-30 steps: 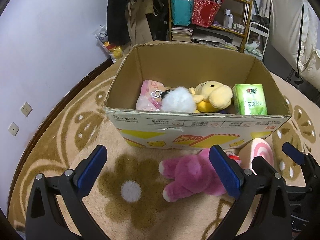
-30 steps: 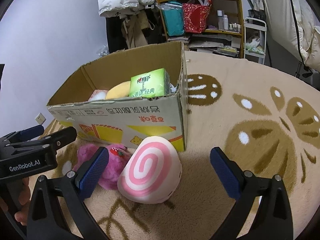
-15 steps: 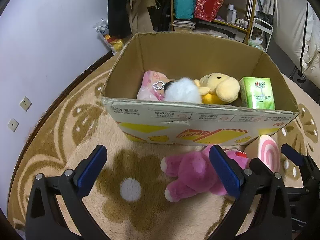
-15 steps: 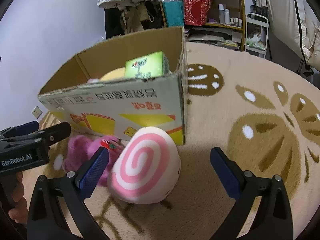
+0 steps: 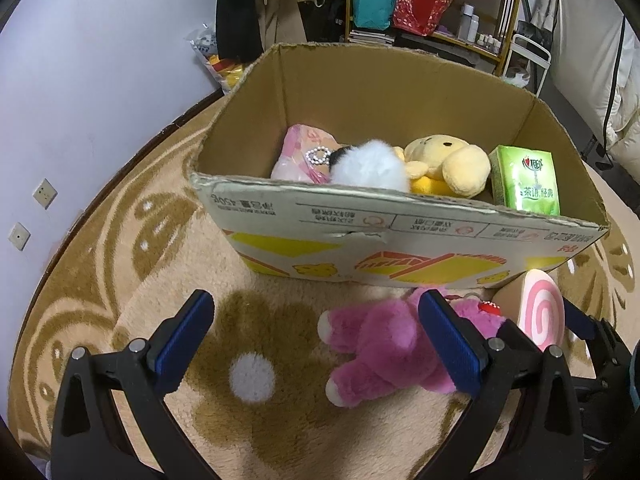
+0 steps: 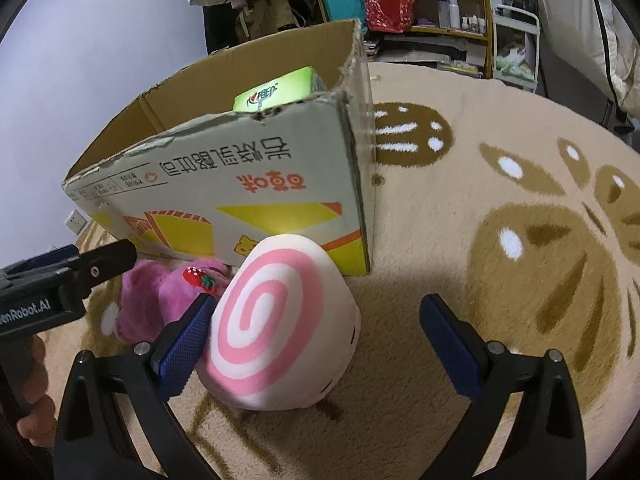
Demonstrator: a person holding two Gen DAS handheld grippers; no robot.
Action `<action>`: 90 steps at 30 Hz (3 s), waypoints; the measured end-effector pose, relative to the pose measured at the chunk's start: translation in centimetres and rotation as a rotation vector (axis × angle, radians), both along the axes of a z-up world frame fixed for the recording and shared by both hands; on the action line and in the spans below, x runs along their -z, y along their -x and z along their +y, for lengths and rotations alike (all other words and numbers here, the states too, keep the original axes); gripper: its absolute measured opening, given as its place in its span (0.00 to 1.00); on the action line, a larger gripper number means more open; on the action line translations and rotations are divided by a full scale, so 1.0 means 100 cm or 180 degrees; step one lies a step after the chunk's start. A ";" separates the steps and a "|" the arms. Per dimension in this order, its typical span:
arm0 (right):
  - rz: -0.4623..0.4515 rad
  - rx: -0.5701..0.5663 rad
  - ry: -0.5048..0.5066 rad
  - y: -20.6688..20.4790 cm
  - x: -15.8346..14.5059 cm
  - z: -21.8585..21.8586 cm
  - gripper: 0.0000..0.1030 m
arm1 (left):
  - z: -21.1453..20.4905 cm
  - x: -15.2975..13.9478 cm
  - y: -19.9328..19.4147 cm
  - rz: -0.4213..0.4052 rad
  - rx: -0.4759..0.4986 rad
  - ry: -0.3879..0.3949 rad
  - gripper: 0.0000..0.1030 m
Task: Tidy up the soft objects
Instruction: 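Close the right gripper on the pink-swirl cushion while the left gripper grasps the pink bear, then lift the pink bear and swirl cushion over the box and release them inside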
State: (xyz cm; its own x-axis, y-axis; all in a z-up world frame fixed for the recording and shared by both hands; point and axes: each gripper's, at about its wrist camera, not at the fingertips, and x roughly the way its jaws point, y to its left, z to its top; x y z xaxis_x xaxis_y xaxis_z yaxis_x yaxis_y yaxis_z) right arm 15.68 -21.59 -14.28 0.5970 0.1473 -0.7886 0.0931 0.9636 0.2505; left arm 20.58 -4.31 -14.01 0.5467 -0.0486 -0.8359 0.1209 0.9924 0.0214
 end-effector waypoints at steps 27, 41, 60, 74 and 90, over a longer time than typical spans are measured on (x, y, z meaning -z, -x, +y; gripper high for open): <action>-0.0020 -0.0193 0.0182 0.002 -0.011 -0.003 0.51 | -0.005 0.032 0.004 0.0253 -0.0004 0.0227 1.00; 0.0014 -0.0102 0.0191 0.005 -0.013 -0.010 0.51 | -0.001 0.038 0.016 0.0420 -0.0008 0.0637 0.67; 0.0003 -0.0048 0.0166 0.010 -0.014 -0.012 0.51 | -0.006 0.018 0.025 0.0262 0.0161 0.0459 0.41; -0.0008 -0.0010 0.0224 0.011 -0.022 -0.018 0.51 | -0.012 -0.016 0.036 0.0102 0.0546 0.0047 0.82; -0.0011 0.0121 0.0096 0.009 -0.030 -0.039 0.51 | -0.072 -0.007 0.048 0.0149 0.1552 -0.0662 0.92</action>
State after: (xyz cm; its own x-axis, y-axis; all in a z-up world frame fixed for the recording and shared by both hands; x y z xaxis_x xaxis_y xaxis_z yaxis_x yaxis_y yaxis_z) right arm 14.74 -25.46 -11.31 0.6043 0.1007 -0.7903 0.1291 0.9665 0.2218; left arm 15.83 -11.48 -13.27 0.4640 -0.1185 -0.8779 0.5728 0.7961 0.1952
